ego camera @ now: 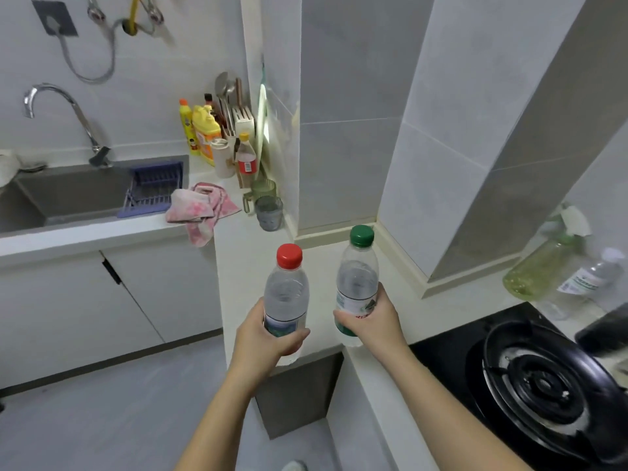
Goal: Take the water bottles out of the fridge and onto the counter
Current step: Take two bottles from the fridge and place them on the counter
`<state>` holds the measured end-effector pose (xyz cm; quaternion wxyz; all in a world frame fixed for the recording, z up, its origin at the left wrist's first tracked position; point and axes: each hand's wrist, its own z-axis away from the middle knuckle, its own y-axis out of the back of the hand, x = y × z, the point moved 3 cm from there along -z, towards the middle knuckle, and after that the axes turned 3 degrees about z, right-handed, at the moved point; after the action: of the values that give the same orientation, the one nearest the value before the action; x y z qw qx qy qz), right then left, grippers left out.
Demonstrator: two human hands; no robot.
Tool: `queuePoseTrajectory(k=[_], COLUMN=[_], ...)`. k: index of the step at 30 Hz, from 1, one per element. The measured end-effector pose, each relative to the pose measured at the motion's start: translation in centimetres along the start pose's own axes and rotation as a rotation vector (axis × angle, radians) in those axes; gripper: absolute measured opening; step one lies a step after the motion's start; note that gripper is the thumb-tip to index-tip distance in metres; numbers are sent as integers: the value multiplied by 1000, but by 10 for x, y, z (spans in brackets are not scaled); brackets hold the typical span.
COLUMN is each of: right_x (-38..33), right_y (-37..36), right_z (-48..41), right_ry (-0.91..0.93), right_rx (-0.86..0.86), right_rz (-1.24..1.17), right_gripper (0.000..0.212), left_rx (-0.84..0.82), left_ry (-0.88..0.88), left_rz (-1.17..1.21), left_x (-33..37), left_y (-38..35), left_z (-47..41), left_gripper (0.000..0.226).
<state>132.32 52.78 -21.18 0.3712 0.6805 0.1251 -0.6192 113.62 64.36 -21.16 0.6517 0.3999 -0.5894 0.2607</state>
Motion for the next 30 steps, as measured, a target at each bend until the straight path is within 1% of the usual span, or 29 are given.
queuePoseTrajectory(k=[7,10,14,21,25,30], right_x=[32,47,63,83,95,101], right_y=[5,2,0,-1,-2,-3], right_z=[-76,-111,-148,-190,-204,-206], right_ry=[-86,-129,-156,-203,-233,-224], right_rx=[113,153,204,278,255,283], right_rz=[31,28,25,-3,-34,-53], right_gripper=[55,54,59,56,60,56], left_rx=[-105,-136,-169,-213,-196,-201], left_ry=[38,37,70,90,119,96], left_rz=[-27,-23,-28,-39,-15,-33], left_x=[-33,-41,-58,-75,-80,-88], left_y=[-33,-51,-76,-109,-121,-123], left_z=[-95,-138,-181,-225,-240,-244], left_gripper=[51,54,57,60,66,69])
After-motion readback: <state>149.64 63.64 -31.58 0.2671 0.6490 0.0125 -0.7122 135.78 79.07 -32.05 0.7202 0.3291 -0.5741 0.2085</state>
